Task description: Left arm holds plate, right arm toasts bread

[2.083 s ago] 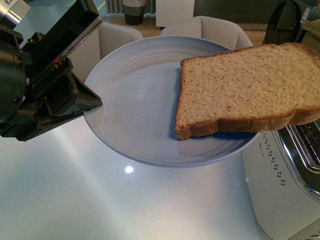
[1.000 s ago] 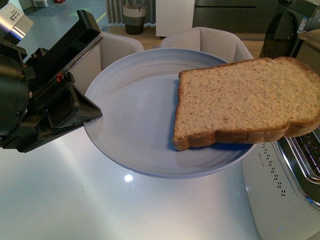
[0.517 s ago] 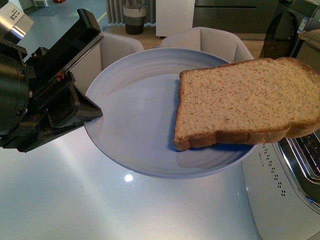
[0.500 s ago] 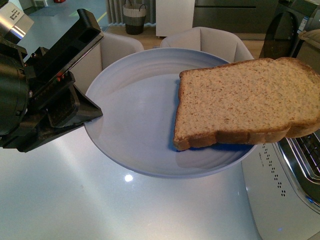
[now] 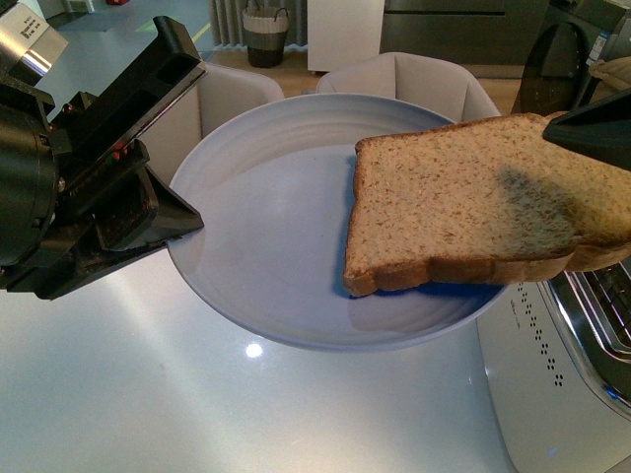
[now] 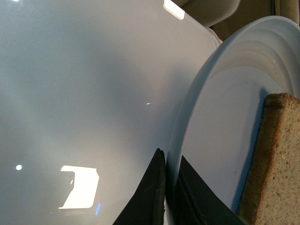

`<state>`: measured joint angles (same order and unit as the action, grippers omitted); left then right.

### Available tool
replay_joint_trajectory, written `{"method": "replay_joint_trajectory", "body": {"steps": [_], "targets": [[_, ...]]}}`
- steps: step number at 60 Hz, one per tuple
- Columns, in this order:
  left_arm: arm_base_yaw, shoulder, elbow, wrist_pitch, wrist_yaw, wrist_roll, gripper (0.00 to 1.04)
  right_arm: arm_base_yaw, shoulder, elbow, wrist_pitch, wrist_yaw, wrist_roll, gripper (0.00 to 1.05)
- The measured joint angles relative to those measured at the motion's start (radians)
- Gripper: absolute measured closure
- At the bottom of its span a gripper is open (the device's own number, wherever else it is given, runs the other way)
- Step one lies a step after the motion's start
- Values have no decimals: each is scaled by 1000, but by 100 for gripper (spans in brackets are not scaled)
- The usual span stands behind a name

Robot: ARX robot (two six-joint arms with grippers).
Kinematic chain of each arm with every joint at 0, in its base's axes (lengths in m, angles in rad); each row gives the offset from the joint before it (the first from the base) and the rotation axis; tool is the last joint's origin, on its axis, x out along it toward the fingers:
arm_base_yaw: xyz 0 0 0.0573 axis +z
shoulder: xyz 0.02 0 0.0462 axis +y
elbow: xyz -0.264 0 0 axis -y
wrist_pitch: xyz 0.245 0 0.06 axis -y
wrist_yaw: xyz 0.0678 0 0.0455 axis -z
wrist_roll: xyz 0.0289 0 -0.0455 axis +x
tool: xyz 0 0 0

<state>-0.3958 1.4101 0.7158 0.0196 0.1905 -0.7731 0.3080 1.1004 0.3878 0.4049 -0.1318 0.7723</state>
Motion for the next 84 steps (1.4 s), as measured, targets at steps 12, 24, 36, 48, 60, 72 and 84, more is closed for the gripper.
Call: {"method": "replay_joint_trajectory", "body": {"steps": [12, 24, 36, 48, 60, 72, 84], "targets": [[0, 0, 0, 0, 0, 0, 102, 18, 53, 28, 22, 22, 20, 9], [0, 0, 0, 0, 0, 0, 102, 35, 53, 32, 21, 42, 23, 45], [0, 0, 0, 0, 0, 0, 102, 35, 44, 34, 10, 34, 28, 78], [0, 0, 0, 0, 0, -3, 102, 12, -98, 59, -81, 48, 0, 101], [0, 0, 0, 0, 1, -6, 102, -92, -242, 144, -237, 15, -98, 101], [0, 0, 0, 0, 0, -7, 102, -203, -299, 245, -395, 130, -381, 101], [0, 0, 0, 0, 1, -7, 102, -242, -257, 243, -378, 223, -615, 101]]}}
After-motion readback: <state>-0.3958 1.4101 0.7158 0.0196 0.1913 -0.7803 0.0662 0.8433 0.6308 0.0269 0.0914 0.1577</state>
